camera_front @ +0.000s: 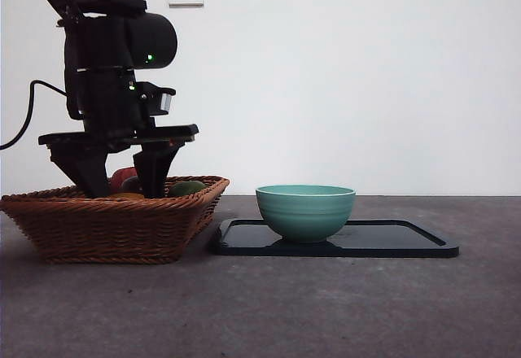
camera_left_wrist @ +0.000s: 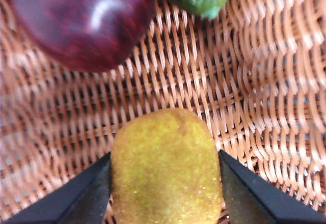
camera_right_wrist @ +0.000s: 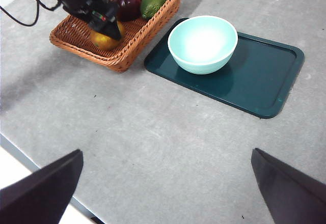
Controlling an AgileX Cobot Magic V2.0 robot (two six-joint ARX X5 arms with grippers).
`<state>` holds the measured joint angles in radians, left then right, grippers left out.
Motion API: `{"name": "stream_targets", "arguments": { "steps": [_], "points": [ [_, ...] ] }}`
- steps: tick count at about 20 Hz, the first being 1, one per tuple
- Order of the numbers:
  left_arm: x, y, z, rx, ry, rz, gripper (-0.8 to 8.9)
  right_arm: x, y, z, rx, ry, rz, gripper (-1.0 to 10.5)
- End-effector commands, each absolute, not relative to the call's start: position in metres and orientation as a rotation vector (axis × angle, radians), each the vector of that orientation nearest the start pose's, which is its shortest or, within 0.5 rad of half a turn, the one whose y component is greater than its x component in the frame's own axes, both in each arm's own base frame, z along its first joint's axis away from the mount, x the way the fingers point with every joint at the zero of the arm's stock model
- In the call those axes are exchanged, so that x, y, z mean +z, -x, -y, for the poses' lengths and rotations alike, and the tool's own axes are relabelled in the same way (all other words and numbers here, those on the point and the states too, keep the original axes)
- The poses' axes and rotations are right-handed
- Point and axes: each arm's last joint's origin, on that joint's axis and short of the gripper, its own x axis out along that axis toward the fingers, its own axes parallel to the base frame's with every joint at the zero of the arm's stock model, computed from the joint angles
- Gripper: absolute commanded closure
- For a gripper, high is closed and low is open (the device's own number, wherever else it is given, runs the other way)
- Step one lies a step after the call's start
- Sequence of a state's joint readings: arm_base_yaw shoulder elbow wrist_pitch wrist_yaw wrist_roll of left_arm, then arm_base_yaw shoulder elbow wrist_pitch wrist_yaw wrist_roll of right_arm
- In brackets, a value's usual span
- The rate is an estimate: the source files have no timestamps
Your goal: Pick up the wifruite, put it on the bowl, pick up the plate, put it on desk
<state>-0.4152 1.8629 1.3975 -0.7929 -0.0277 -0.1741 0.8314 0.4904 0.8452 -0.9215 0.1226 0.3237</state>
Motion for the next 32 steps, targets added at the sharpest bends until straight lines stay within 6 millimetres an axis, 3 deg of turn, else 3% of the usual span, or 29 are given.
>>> {"name": "stream_targets", "arguments": {
  "steps": [1,4,9,15,19,25,28,32],
  "points": [
    [0.205,-0.342,0.155,-0.233,-0.136,-1.257,4.9,0.32,-0.055,-0.056,0.606,-0.059,-0.609,3.2],
    [0.204,-0.342,0.155,-0.234,-0.138,-1.258,3.33,0.32,-0.055,-0.056,0.606,-0.059,-0.609,3.2],
    [0.213,-0.341,0.155,-0.235,-0.15,-1.278,2.1,0.32,-0.055,-0.056,0.606,-0.059,-0.609,3.2],
    [0.271,-0.325,0.148,-0.268,-0.172,-1.226,2.11,0.32,-0.055,-0.056,0.606,-0.059,-0.609,3.2],
    [0.325,-0.29,0.133,-0.298,-0.151,-1.1,2.12,0.32,-0.055,-0.056,0.606,-0.059,-0.608,3.2],
    [0.401,-0.208,0.102,-0.487,-0.091,-0.875,2.15,0.32,-0.055,-0.056,0.596,-0.057,-0.604,3.2],
    [0.423,-0.17,0.087,-0.594,-0.109,-0.772,2.15,0.32,-0.055,-0.056,0.596,-0.056,-0.604,3.2],
    [0.437,-0.13,0.072,-0.707,-0.121,-0.703,2.15,0.32,-0.055,-0.056,0.596,-0.057,-0.603,3.2]
  ]
}}
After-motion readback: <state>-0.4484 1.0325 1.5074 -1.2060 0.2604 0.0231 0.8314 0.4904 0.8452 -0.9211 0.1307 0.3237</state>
